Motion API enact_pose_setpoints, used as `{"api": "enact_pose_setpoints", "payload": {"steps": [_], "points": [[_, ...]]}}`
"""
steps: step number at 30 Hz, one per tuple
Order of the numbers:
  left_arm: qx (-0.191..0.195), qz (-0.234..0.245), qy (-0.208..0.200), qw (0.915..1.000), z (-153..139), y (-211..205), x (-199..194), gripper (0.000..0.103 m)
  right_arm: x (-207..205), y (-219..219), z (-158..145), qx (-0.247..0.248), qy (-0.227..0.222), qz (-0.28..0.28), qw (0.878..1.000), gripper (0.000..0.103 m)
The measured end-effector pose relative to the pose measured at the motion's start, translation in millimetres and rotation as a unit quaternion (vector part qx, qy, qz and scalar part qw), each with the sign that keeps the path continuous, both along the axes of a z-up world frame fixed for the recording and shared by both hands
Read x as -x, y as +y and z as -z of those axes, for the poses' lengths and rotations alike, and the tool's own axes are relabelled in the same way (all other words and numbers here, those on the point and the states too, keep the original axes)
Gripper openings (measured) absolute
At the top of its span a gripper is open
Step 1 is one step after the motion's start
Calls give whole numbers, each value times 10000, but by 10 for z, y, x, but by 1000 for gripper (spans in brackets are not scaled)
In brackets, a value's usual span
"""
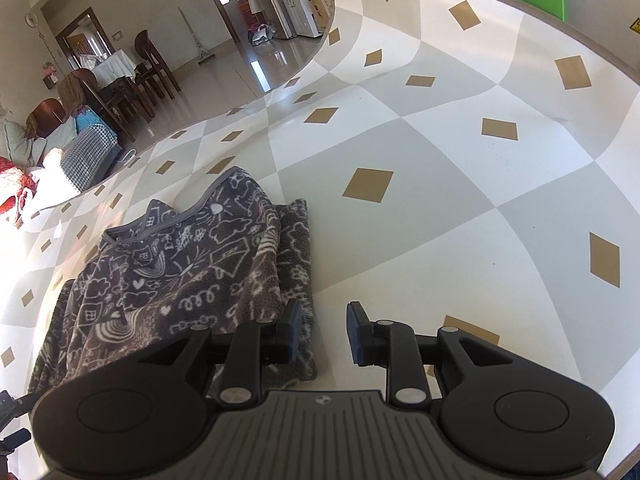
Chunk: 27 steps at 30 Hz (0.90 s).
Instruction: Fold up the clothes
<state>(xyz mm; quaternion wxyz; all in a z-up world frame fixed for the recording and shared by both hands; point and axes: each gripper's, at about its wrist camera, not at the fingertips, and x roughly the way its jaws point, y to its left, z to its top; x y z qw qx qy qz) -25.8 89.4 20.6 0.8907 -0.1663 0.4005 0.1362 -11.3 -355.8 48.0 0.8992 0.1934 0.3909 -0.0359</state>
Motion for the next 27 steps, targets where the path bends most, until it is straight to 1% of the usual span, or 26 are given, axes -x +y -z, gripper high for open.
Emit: {"api": "enact_pose_setpoints", "payload": {"steps": [3,6,11,14,18,20,23,25,27], "points": [[175,-57,-272,9995,-104,25,10,96,9,98,-39,-89,-160,-218,9996,30],[368,79,-449,9983,-159,-11,-8,96,1,215,-40,-168,-209,-474,9985,32],[422,593,-827,9939,-236,-217,-29,97,-9,421,23,-80,-150,-888,9959,34],[549,965,-1028,9885,-268,-343,-46,99,-16,496,81,-79,-76,-1028,9946,35],[736,1353,-978,9832,-185,-475,-117,101,-21,534,146,-54,-3,-1050,9945,37],[854,1361,-859,9833,-87,-486,-177,101,-31,539,164,-49,23,-1047,9945,38],[940,1161,-627,9868,61,-435,-257,101,-46,547,192,-42,61,-1043,9945,40],[978,906,-500,9898,145,-358,-284,101,-52,542,212,-27,103,-1025,9947,40],[1181,713,-451,9894,208,-272,-279,101,-61,517,236,-100,140,-969,9951,40]]}}
